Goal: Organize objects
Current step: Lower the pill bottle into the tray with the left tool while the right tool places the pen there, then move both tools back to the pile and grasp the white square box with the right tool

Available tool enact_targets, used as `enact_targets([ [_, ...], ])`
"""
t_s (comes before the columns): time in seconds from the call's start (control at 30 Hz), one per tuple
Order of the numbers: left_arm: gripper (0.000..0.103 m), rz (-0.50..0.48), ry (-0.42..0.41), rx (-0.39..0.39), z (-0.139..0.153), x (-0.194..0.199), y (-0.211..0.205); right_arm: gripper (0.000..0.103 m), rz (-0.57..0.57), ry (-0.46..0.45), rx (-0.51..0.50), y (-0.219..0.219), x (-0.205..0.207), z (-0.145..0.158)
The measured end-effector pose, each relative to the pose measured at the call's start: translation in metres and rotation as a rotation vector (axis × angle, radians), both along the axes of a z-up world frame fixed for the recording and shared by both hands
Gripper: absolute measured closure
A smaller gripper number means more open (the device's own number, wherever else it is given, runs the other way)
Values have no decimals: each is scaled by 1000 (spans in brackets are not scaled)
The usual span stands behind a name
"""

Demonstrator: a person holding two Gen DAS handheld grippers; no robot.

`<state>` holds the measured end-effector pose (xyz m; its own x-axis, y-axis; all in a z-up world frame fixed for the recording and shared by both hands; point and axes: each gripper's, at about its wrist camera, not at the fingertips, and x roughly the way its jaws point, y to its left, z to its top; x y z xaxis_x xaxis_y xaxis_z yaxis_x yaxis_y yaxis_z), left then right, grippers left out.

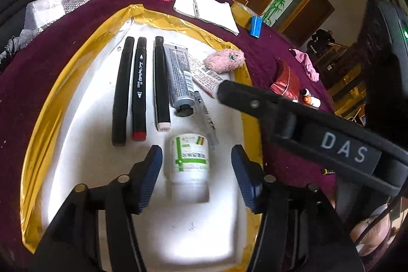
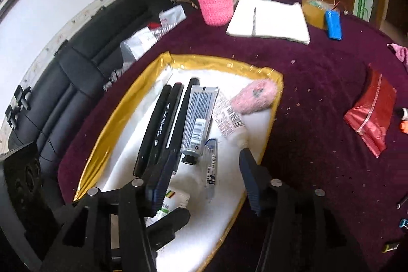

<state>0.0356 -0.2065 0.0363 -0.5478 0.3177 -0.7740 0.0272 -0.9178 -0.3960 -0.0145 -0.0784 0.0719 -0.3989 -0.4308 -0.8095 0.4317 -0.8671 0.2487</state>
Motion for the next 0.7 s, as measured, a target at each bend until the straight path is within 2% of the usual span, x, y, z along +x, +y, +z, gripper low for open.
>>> enact_targets([
  [0.13, 46, -5, 20, -38, 12, 9, 12, 50, -21, 32, -8, 17, 8, 8],
  [0.53, 46, -38, 129, -244, 40, 36, 63, 49, -76, 54, -42, 72, 38, 6],
  [0.7, 46, -53, 144, -287, 45, 44, 79, 49, -112, 73, -55, 99, 46, 8],
])
